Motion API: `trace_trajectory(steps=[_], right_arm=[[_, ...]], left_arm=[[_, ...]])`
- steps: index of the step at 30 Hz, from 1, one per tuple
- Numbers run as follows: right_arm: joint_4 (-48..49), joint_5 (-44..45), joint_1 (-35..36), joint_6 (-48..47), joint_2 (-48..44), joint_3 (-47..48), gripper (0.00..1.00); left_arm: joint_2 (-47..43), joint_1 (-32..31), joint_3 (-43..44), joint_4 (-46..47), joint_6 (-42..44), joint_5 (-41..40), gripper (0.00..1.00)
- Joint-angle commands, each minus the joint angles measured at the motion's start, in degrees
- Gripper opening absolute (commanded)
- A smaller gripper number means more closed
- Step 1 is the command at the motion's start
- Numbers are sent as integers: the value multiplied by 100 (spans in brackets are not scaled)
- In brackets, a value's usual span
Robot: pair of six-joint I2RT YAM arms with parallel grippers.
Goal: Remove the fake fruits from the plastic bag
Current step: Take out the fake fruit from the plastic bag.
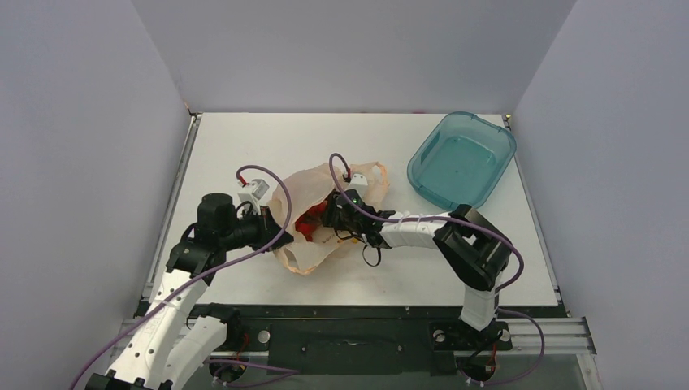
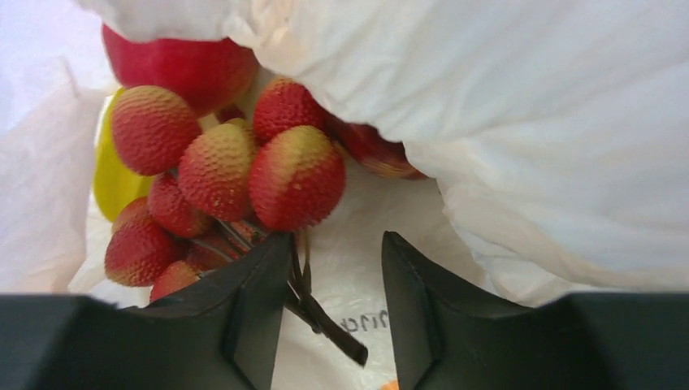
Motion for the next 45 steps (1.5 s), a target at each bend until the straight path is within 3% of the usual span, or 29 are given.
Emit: trace_trajectory(steps=[1, 6, 9, 16, 23, 31, 45], right_arm=[[777, -490, 23, 85, 51, 245, 36], [831, -613, 24, -53, 65, 384, 8], [783, -662, 57, -125, -8, 429, 0], [389, -418, 297, -669, -675, 469, 0], [-482, 412, 748, -1512, -1543, 592, 0], [-716, 731, 965, -1705, -2432, 338, 0], [-1393, 1445, 1011, -1963, -3691, 600, 0]], left_arm=[[22, -10, 72, 11, 2, -68, 0], [50, -18, 76, -6, 3, -97, 0], [41, -33, 76, -14, -2, -121, 0], [36, -53, 87, -36, -18, -223, 0], [-67, -53, 112, -138, -102, -694, 0], [-421, -39, 150, -305, -284, -1608, 0], [-471, -44, 150, -359, -366, -1798, 0]])
